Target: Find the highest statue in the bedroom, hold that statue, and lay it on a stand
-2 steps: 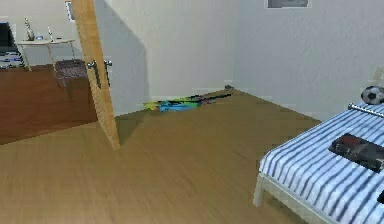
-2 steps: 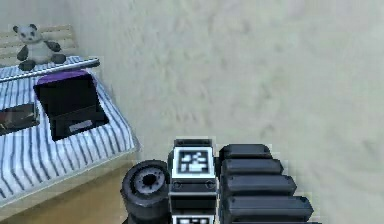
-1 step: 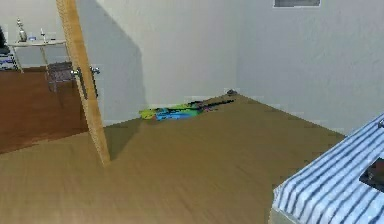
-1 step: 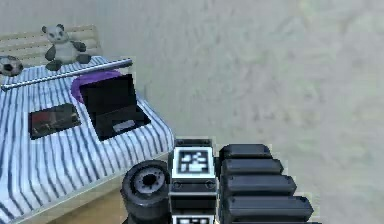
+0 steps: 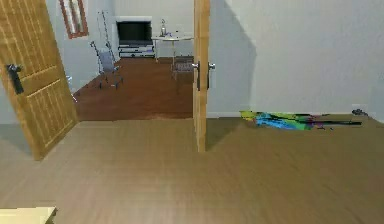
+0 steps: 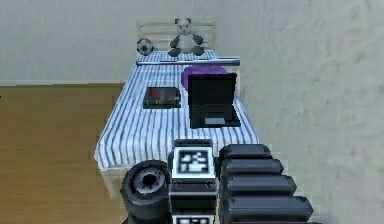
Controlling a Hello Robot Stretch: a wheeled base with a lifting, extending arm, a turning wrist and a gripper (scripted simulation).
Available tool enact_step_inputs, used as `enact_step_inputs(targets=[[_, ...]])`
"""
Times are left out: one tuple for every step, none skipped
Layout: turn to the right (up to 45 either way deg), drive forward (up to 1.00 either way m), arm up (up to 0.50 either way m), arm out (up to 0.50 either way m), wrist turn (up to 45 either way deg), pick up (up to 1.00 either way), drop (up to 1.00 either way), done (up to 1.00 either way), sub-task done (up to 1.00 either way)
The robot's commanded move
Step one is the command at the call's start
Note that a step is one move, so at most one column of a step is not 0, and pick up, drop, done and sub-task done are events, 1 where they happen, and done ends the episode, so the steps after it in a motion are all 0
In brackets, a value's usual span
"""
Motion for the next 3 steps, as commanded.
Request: enact_step_inputs(targets=[[0.0, 0.85, 0.0, 0.0, 0.0, 0.0, 0.0, 0.0, 0.0], [-33.0, 0.0, 0.0, 0.0, 0.0, 0.0, 0.0, 0.0, 0.0], [0.0, 1.0, 0.0, 0.0, 0.0, 0.0, 0.0, 0.0, 0.0]])
